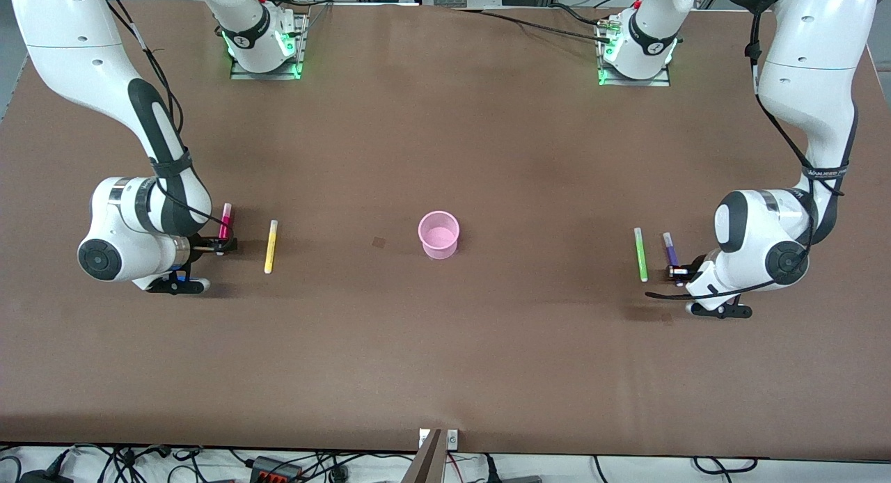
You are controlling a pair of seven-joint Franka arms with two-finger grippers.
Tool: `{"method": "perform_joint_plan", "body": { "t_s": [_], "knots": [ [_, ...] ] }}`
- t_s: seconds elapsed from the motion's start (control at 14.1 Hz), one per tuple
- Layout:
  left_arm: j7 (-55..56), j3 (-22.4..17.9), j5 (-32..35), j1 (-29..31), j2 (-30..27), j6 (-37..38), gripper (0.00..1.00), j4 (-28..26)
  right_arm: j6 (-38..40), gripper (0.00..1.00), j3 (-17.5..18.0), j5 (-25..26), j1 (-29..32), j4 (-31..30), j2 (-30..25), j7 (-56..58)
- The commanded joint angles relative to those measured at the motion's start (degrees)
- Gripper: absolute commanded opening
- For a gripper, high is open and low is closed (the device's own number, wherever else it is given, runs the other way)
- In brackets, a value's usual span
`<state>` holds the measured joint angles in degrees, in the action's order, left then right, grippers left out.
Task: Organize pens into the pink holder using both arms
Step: 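Close both grippers on the purple and magenta pens and lift them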
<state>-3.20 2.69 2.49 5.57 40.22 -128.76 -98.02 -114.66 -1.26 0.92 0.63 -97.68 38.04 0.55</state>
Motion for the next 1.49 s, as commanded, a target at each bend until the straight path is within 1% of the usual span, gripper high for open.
{"method": "perform_joint_plan", "body": {
  "t_s": [0.0,0.07,0.14,0.21,0.36,0.5,0.57,0.64,0.71,0.78,0.93,1.07,1.14,1.21,1.35,1.42],
  "knots": [
    [-0.5,0.4,0.1,0.3,0.0,-0.4,0.27,-0.5,-1.4,0.87,0.4,0.9,0.5,-1.4,-0.5,0.6],
    [-0.4,0.4,0.1,0.0,-0.1,0.1,0.15,-0.5,-2.1,0.87,0.4,0.9,0.5,-1.8,-0.7,0.6],
    [-0.5,0.5,0.1,-0.1,-0.1,0.3,0.08,-0.4,-3.5,0.87,0.4,0.9,0.3,-2.9,-1.1,0.6],
    [-0.7,0.5,0.1,0.0,-0.1,0.4,0.04,-0.1,-5.1,0.87,0.4,1.0,0.3,-4.1,-1.9,0.6],
    [-0.9,0.5,0.1,0.1,-0.7,0.9,0.04,0.4,-7.1,0.87,0.4,1.0,0.3,-5.9,-2.6,0.6],
    [-0.9,0.6,0.2,-0.1,-3.5,4.8,0.04,1.5,-7.5,0.87,0.4,1.0,0.3,-6.8,-3.1,0.6],
    [-1.0,0.9,0.6,-0.2,-5.0,8.7,0.04,3.0,-7.5,0.83,0.4,1.0,0.2,-7.0,-3.4,0.6],
    [-1.1,2.4,1.0,-0.6,-5.9,11.8,0.04,5.1,-7.4,0.75,0.4,1.0,0.2,-7.3,-3.5,0.6],
    [-1.4,3.5,1.0,-0.7,-6.7,15.7,0.04,7.7,-7.4,0.7,0.4,1.0,0.3,-7.3,-3.5,0.6],
    [-2.4,4.9,1.0,-0.9,-7.4,19.4,0.04,9.9,-7.5,0.64,0.5,1.0,0.3,-7.3,-3.5,0.6],
    [-3.1,9.1,0.9,-0.9,-7.6,24.8,0.04,14.2,-8.2,0.61,0.5,1.0,0.3,-7.0,-3.4,0.6],
    [-3.2,13.8,0.1,-0.7,-8.3,29.1,0.04,16.8,-9.2,0.6,0.5,1.0,0.3,-6.9,-3.1,0.6],
    [-2.3,17.5,-0.6,-0.3,-8.7,30.2,0.04,17.0,-9.4,0.6,0.5,1.0,0.3,-7.0,-3.0,0.6],
    [-1.5,20.4,-3.0,0.0,-10.0,30.8,0.04,17.1,-9.6,0.6,0.5,1.0,0.3,-7.0,-2.9,0.6],
    [-1.5,23.5,-6.1,-1.1,-10.8,30.8,0.04,17.3,-9.7,0.58,0.5,0.9,0.3,-7.0,-2.8,0.6],
    [-1.2,26.9,-6.6,-0.8,-10.9,30.8,0.04,19.0,-9.6,0.56,0.5,1.0,0.3,-7.1,-2.7,0.6]
  ]
}}
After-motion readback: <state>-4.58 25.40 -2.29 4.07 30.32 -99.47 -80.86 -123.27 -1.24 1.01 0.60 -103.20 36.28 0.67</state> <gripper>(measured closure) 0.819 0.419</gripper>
